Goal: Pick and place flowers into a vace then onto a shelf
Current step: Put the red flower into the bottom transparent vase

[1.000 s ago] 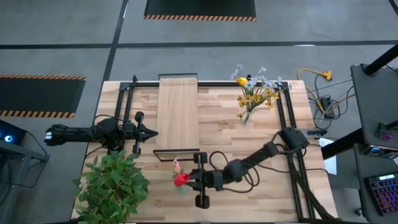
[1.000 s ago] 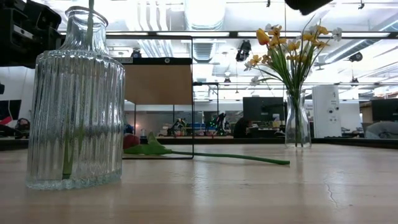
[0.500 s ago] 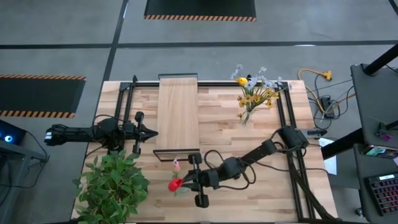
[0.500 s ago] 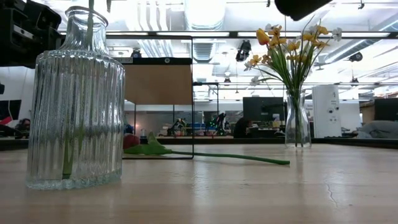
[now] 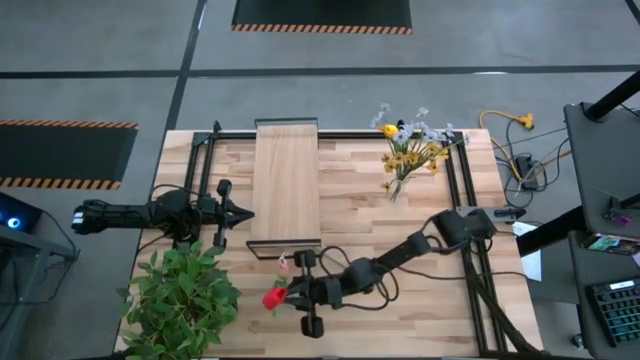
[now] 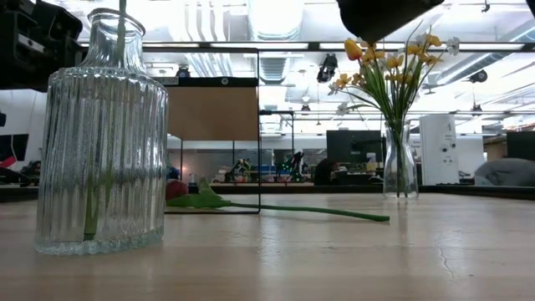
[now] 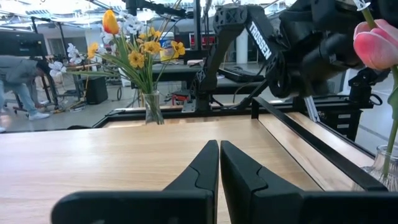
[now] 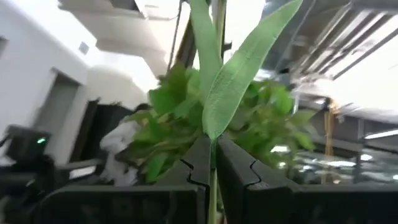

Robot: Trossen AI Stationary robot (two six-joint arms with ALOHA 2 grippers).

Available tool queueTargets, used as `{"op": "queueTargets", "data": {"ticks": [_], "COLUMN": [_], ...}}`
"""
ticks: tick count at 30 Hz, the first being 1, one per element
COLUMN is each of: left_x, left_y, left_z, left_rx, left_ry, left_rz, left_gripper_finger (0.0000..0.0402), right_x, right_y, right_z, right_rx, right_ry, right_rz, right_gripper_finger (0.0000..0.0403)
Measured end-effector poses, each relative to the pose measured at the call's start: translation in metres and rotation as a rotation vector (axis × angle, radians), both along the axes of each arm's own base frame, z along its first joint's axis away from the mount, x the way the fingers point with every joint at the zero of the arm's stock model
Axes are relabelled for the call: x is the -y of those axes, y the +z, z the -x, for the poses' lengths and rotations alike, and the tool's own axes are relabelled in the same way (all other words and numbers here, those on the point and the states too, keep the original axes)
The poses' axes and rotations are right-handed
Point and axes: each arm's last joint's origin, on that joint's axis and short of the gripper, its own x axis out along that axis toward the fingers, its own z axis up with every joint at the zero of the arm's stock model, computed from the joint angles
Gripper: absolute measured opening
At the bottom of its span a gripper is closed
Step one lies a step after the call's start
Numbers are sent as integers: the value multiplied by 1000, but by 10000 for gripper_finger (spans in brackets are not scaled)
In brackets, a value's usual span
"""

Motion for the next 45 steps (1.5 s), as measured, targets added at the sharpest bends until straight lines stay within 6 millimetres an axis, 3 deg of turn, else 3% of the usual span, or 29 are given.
{"op": "queueTargets", "data": {"ticks": [21, 45], "left_x": [0, 0], "left_y": [-2, -2], "left_z": [0, 0], "left_rx": [-18, -18], "left_ry": [0, 0], "left_rz": [0, 0], "left_gripper_finger": [0, 0], "right_x": [4, 8], "right_y": [0, -59], "right_z": [9, 19], "right_rx": [-51, -378], "right_ry": [-25, 32], "right_rz": [7, 39], "right_gripper_finger": [9, 9]}}
